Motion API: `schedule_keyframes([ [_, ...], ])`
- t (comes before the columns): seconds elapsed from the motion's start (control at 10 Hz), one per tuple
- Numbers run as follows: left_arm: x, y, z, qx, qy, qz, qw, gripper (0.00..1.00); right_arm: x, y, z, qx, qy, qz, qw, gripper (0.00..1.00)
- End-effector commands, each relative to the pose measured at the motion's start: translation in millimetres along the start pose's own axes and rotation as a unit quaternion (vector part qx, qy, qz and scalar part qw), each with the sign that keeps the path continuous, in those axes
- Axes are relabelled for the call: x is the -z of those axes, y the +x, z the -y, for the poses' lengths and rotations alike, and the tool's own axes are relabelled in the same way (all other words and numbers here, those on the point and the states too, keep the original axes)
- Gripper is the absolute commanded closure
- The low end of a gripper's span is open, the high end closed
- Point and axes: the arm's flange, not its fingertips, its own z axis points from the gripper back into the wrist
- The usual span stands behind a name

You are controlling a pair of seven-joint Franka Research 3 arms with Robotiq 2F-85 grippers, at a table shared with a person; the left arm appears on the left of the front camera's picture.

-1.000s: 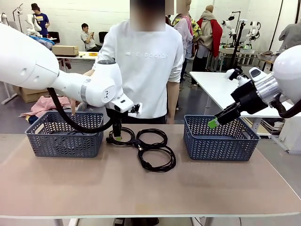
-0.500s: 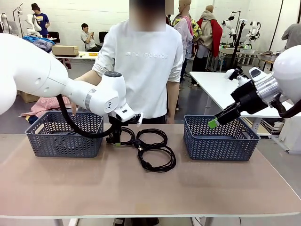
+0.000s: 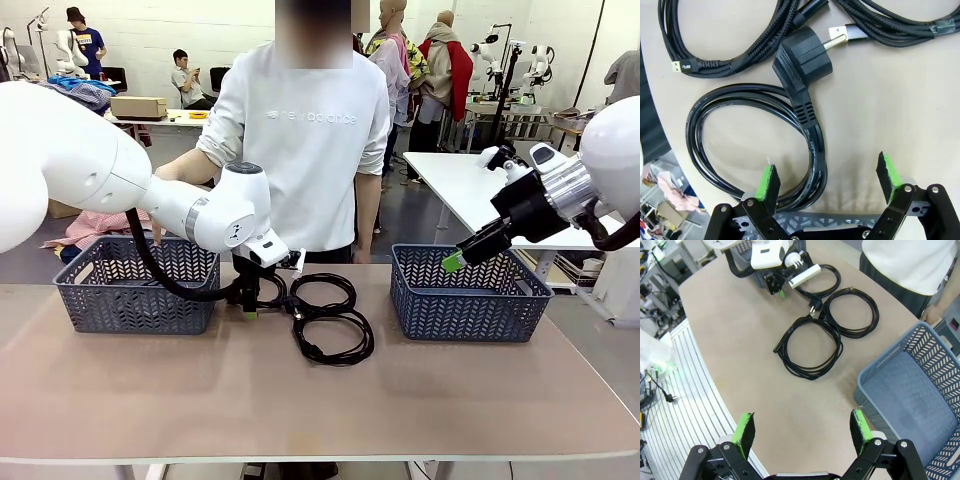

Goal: Organize the cables according to human instructions.
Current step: Pick up a bundle of cables and place it in the basket indicated by the human.

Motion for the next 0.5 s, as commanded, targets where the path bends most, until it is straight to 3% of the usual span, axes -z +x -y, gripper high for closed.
schedule_keyframes([
  [0.0, 2.1, 2.0, -8.3, -0.008, 0.003, -0.009, 1.0, 0.0, 2.3, -1.1, 3.2, -0.007, 0.01, 0.013, 1.0, 0.0],
  [0.3, 7.2, 2.9, -10.8, -0.006, -0.014, -0.016, 1.0, 0.0, 2.3, -1.1, 3.2, -0.007, 0.01, 0.013, 1.0, 0.0],
  [0.4, 8.4, 3.2, -11.2, -0.002, -0.018, -0.019, 1.0, 0.14, 2.3, -1.1, 3.2, -0.007, 0.01, 0.013, 1.0, 0.0],
])
